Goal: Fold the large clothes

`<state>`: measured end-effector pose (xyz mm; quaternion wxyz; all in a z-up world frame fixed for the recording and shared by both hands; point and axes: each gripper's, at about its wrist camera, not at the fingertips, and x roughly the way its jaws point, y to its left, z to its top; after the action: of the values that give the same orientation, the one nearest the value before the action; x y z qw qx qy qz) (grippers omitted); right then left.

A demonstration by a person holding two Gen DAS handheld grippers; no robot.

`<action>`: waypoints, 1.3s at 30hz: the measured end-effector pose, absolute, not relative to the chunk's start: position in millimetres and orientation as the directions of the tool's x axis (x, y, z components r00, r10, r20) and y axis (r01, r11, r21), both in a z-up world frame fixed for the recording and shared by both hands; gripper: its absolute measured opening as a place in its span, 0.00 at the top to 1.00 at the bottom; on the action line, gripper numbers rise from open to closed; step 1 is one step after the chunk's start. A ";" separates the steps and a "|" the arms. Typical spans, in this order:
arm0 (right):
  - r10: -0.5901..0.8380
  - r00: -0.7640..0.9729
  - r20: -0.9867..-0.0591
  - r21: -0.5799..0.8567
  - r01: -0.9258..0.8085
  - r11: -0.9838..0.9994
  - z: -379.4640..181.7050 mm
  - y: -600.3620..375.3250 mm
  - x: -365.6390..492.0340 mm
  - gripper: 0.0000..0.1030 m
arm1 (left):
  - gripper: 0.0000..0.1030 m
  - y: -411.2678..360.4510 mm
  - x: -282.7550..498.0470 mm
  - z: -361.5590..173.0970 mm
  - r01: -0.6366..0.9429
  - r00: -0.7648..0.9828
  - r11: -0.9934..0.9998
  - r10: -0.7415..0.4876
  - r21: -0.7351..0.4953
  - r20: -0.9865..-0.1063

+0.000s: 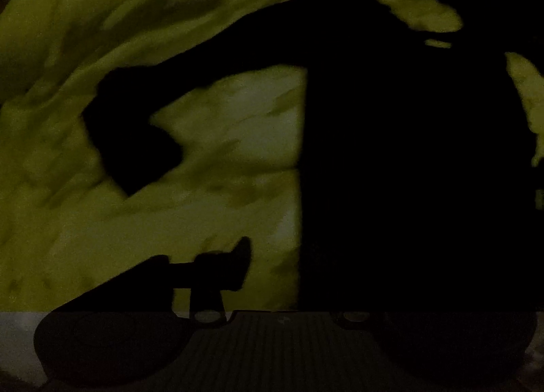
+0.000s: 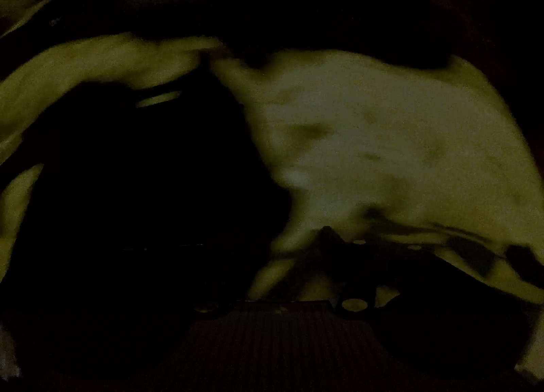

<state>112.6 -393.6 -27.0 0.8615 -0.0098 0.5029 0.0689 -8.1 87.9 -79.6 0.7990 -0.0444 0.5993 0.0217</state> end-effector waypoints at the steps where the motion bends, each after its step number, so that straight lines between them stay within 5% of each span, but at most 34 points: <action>1: 0.149 0.477 -0.866 0.058 -0.201 0.978 -25.0 -377.6 107.3 0.44 | 0.12 80.5 -3.9 -82.0 -0.051 0.289 0.998 -0.028 -0.045 -0.957; 5: 0.236 0.413 -0.880 0.102 -0.319 0.942 -29.2 -332.5 88.8 0.43 | 0.12 57.7 3.9 -104.4 0.066 0.253 0.998 -0.022 -0.006 -0.967; 9: 0.278 0.335 -0.900 0.190 -0.271 0.944 -39.4 -324.9 75.4 0.40 | 0.00 41.8 -3.0 -108.5 0.101 0.272 0.994 -0.056 -0.029 -0.961; 17: 0.255 0.247 -0.935 0.234 -0.112 0.966 -49.7 -357.8 65.5 0.40 | 0.00 26.7 -10.4 -126.4 0.093 0.279 0.996 -0.010 0.017 -0.960; 20: 0.262 0.251 -0.932 0.246 -0.096 0.965 -43.1 -363.0 58.6 0.40 | 0.21 31.7 -4.8 -130.6 0.050 0.260 0.999 0.006 0.020 -0.965; 23: 0.255 0.253 -0.933 0.234 -0.113 0.966 -38.3 -361.9 54.0 0.40 | 0.54 38.8 -6.5 -117.9 0.024 0.272 1.000 -0.025 -0.020 -0.962; 26: 0.258 0.257 -0.932 0.235 -0.115 0.965 -34.5 -363.0 52.7 0.40 | 0.54 51.3 -15.4 -91.4 -0.042 0.319 0.997 -0.041 -0.058 -0.947; 32: 0.254 0.274 -0.928 0.236 -0.096 0.967 -23.6 -370.1 55.4 0.40 | 0.50 87.6 -30.9 -75.1 -0.208 0.287 0.978 0.083 0.022 -0.954; 33: 0.256 0.275 -0.927 0.239 -0.094 0.967 -22.4 -371.0 55.2 0.39 | 0.44 93.1 -30.4 -78.2 -0.233 0.265 0.972 0.093 0.030 -0.960; 34: 0.258 0.278 -0.925 0.241 -0.092 0.966 -20.7 -371.8 55.2 0.39 | 0.24 100.0 -30.8 -81.5 -0.250 0.240 0.968 0.075 0.013 -0.968; 35: 0.259 0.281 -0.924 0.243 -0.091 0.966 -19.3 -371.9 55.0 0.38 | 0.19 105.2 -31.0 -83.8 -0.259 0.221 0.966 0.054 -0.005 -0.974; 36: 0.261 0.287 -0.922 0.244 -0.093 0.965 -17.6 -372.3 54.4 0.37 | 0.03 107.8 -32.0 -83.3 -0.261 0.218 0.965 0.051 -0.008 -0.975; 39: 0.256 0.292 -0.922 0.236 -0.102 0.966 -16.7 -371.6 53.2 0.37 | 0.00 106.5 -36.1 -78.3 -0.249 0.233 0.964 0.156 0.096 -0.960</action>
<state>53.2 -371.6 -16.7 0.8009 0.0657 0.5846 0.1117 -36.1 106.5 -78.3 0.7841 -0.0385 0.6058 0.1291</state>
